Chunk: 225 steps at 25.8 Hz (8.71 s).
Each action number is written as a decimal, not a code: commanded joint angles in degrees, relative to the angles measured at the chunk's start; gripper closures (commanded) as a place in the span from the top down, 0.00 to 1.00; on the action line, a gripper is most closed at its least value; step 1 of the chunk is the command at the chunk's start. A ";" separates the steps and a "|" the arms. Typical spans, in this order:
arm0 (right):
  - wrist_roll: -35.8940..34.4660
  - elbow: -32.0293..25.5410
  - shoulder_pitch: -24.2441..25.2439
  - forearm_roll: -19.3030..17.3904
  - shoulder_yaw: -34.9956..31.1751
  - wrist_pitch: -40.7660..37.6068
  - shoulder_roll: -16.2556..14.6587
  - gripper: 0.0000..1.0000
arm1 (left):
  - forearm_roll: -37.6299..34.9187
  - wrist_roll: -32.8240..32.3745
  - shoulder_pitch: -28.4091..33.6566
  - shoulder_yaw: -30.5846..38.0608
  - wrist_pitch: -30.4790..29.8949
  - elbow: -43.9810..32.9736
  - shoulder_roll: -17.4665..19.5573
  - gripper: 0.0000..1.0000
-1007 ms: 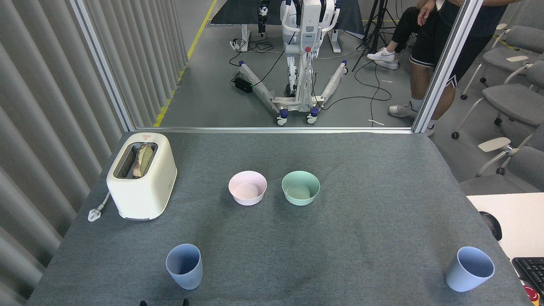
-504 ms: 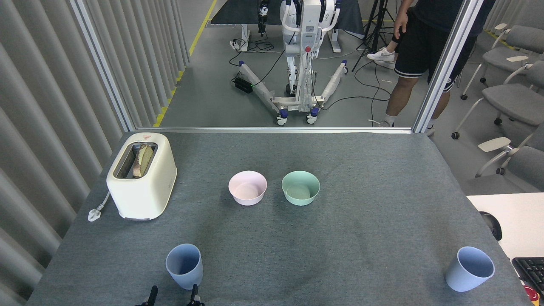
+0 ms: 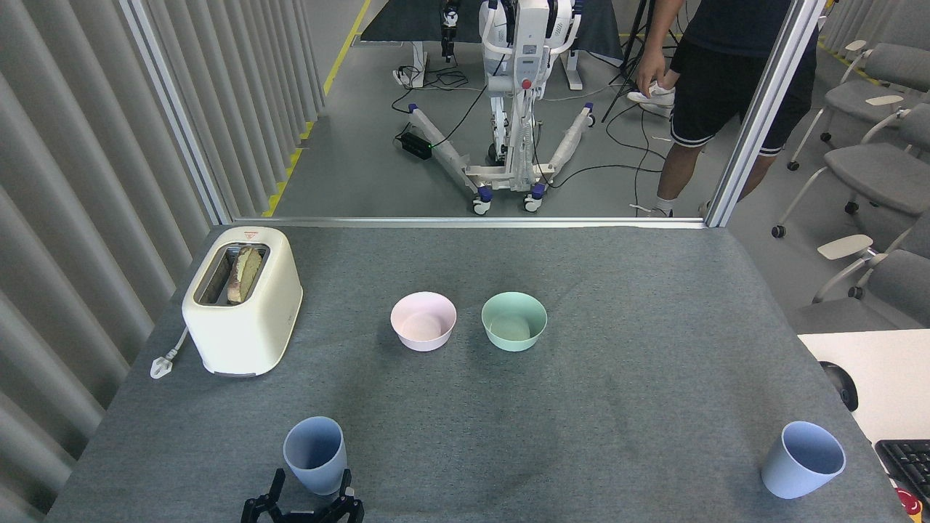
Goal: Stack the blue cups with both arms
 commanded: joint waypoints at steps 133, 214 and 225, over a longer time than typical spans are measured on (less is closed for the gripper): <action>3.94 33.58 -26.99 0.09 -9.83 2.85 -12.67 0.66 | -0.71 3.79 11.94 -8.28 3.76 -10.29 0.60 1.00; 18.62 -5.00 -14.07 14.77 26.55 -0.32 8.16 0.98 | -0.62 3.87 11.85 -7.05 3.67 -11.09 0.69 1.00; 8.86 -9.57 -13.98 6.33 17.50 0.38 8.25 0.98 | -0.62 3.79 12.02 -7.05 3.58 -11.17 0.69 1.00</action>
